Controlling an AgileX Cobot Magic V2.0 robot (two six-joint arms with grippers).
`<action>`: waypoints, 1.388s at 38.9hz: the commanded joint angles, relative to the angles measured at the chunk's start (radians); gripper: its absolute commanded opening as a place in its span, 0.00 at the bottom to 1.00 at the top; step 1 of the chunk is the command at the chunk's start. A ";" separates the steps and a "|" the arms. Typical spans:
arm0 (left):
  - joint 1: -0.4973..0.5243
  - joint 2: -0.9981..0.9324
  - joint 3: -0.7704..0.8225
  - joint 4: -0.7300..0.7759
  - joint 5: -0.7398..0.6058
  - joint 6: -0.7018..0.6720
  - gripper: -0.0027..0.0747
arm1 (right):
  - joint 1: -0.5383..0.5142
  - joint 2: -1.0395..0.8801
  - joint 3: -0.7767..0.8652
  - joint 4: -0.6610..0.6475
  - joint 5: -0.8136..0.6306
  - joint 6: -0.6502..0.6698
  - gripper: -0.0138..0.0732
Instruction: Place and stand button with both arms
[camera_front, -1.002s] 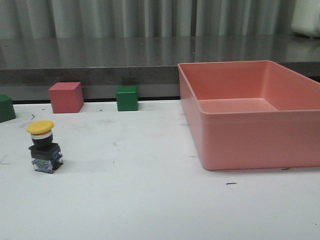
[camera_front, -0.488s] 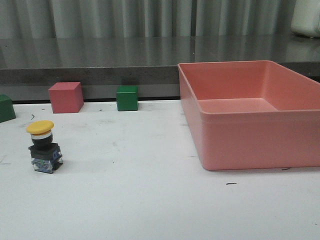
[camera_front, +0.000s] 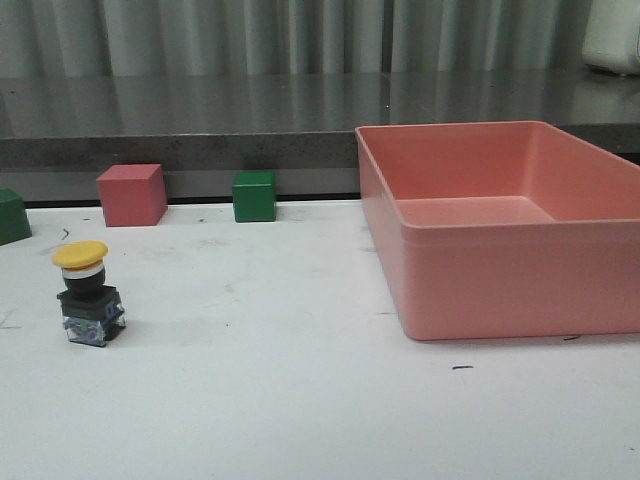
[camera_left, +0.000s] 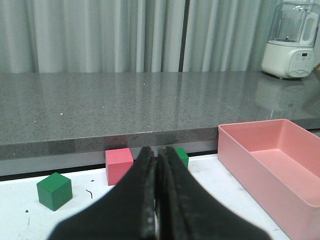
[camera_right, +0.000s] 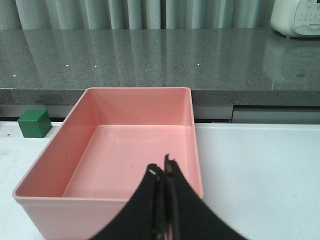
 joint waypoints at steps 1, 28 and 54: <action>-0.007 0.011 -0.034 -0.003 -0.070 -0.011 0.01 | -0.005 0.004 -0.028 -0.008 -0.086 -0.008 0.08; 0.179 -0.165 0.114 -0.193 -0.070 0.177 0.01 | -0.005 0.004 -0.028 -0.008 -0.086 -0.008 0.08; 0.370 -0.210 0.518 -0.225 -0.366 0.177 0.01 | -0.005 0.004 -0.028 -0.008 -0.085 -0.008 0.08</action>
